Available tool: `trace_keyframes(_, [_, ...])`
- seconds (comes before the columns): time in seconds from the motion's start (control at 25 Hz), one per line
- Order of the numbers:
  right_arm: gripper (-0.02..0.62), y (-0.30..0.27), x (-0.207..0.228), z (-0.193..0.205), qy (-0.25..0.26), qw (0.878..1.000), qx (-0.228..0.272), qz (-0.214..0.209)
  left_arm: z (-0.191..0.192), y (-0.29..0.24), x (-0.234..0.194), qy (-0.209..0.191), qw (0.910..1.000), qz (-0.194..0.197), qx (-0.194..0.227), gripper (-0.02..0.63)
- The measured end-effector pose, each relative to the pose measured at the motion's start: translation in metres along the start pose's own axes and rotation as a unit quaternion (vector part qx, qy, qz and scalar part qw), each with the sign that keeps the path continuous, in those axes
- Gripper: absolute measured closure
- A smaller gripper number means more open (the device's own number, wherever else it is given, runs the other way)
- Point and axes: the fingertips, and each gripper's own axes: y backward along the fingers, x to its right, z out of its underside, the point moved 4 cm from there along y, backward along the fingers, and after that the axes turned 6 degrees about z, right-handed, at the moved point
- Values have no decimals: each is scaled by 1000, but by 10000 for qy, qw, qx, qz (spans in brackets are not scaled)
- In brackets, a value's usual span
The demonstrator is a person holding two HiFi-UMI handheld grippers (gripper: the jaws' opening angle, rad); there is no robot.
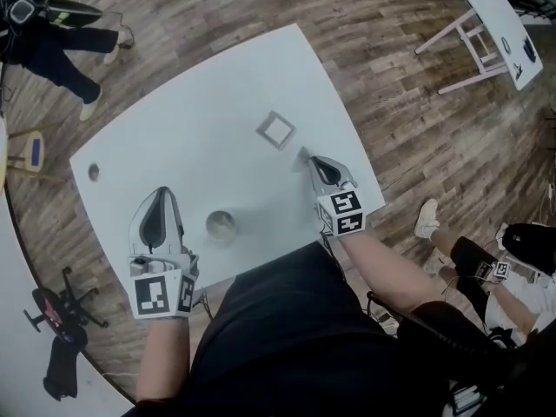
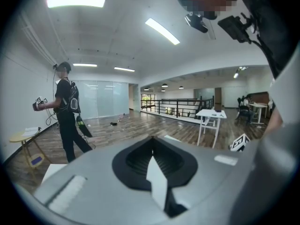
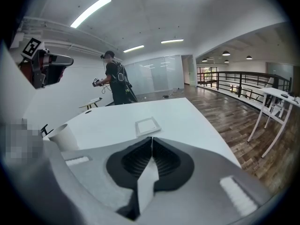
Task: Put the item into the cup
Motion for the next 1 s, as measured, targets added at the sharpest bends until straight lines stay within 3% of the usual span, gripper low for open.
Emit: trace_keyframes(1.0, [586,35,-22,-67,387,9952,885,-160,-28,49,-4,-159,9951,-258,941,600])
